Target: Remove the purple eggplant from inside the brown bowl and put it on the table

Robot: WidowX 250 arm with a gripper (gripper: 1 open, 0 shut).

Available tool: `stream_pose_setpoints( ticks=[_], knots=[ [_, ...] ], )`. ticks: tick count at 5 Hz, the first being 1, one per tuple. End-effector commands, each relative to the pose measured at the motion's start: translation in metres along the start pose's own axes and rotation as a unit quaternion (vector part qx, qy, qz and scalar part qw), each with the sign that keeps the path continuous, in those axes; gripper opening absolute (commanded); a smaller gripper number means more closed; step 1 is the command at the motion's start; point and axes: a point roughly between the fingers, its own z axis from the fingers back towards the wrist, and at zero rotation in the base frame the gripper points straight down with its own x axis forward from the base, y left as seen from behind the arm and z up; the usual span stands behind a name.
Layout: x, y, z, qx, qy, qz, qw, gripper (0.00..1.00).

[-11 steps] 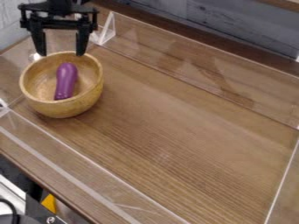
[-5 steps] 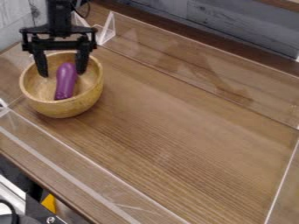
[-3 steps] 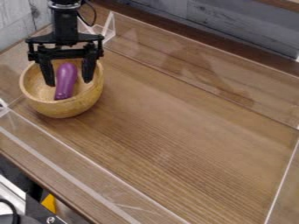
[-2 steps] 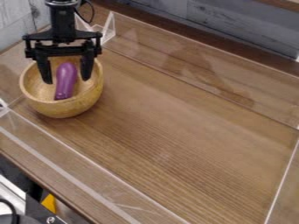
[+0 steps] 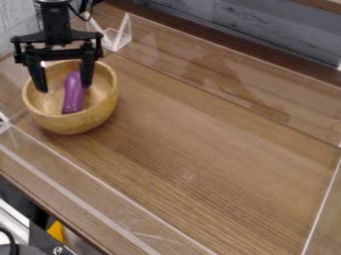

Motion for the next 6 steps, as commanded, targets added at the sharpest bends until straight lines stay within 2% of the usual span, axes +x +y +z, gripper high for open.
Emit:
stream_pose_setpoints(
  ticks=[1,3,5,6],
  knots=[
    [0.011,-0.002,0.009,-0.014,-0.02,0.014,0.9996,1.0],
    [0.022,-0.004,0.001,-0.012,-0.018,-0.023,0.9995,1.0],
    [0.03,0.006,-0.014,-0.015,-0.012,-0.032,0.9993,1.0],
    [0.038,0.006,-0.016,-0.021,-0.007,-0.015,0.9996,1.0]
  ],
)
